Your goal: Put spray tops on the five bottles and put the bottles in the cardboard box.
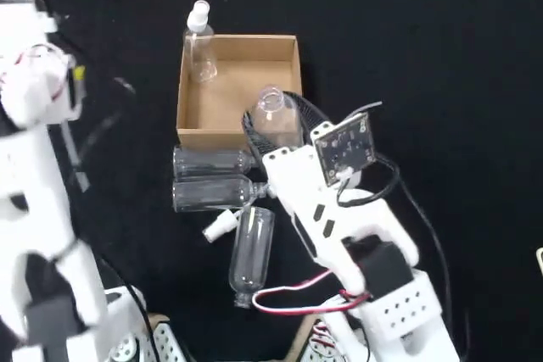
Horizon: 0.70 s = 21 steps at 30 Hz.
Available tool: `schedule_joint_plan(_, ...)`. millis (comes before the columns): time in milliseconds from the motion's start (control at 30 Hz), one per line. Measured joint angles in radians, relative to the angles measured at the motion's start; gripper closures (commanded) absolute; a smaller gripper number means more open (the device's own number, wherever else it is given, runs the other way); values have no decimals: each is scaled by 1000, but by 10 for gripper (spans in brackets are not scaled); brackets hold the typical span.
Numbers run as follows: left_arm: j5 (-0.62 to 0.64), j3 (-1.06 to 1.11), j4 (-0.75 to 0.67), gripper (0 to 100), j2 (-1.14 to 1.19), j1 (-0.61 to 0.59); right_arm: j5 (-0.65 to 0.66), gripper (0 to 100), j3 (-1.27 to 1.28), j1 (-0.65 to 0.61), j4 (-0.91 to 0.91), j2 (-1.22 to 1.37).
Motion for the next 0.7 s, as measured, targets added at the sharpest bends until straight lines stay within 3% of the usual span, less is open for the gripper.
schedule_joint_plan(400,216,2,-443,970,-247,463,-64,988,71,0,-49,-11)
schedule_joint_plan(700,252,17,-591,970,-250,709,-64,988,94,0,-54,-11)
